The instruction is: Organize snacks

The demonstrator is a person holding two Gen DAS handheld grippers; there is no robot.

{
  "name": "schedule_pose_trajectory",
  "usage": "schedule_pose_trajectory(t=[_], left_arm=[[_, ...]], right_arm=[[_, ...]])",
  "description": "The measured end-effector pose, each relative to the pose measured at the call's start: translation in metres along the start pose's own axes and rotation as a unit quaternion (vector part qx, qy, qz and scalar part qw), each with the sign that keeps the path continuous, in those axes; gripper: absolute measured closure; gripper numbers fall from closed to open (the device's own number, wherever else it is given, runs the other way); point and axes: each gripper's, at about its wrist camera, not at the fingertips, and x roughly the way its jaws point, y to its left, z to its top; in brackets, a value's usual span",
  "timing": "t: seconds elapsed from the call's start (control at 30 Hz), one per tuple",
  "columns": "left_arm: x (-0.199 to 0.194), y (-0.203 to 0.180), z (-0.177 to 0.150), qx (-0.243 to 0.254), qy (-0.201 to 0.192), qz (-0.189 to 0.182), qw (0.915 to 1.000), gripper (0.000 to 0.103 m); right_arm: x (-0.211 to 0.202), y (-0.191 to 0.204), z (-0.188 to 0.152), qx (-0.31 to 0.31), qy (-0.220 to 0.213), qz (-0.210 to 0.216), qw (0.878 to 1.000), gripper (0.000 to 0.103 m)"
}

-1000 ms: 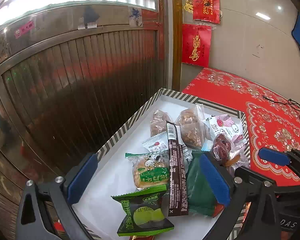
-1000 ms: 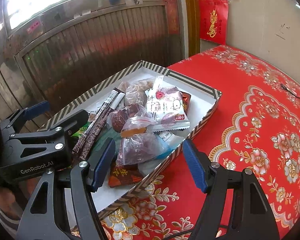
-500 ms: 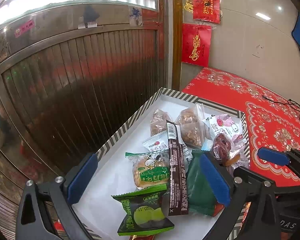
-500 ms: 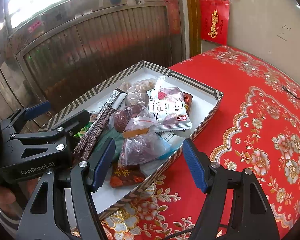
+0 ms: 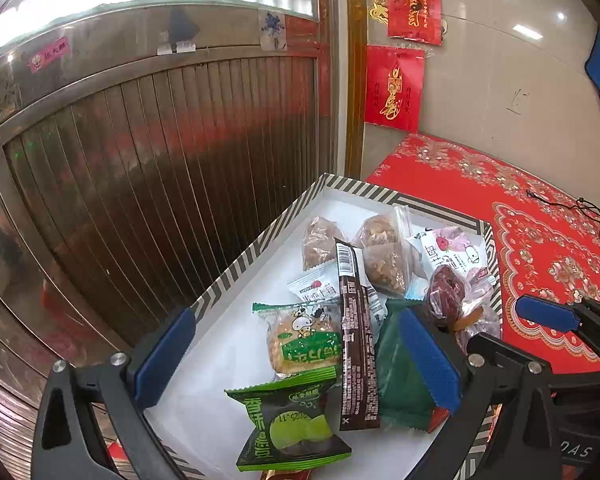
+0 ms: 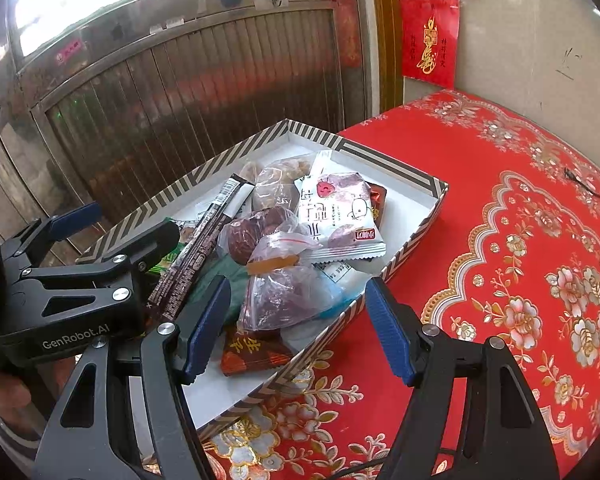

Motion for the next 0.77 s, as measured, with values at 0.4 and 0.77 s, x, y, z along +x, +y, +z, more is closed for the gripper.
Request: schedule_pose_trajectory(t=[0.4, 0.77], left_arm=[[-0.001, -0.001, -0.001, 0.002, -0.005, 0.005, 1.0, 0.0], [-0.018, -0.025, 0.001, 0.028, -0.029, -0.003, 0.9992, 0.0]], right_arm=[[0.0, 0.001, 0.0, -0.001, 0.001, 0.0, 1.0, 0.033], [-0.016, -0.019, -0.009, 0.027, -0.007, 0.01, 1.0, 0.033]])
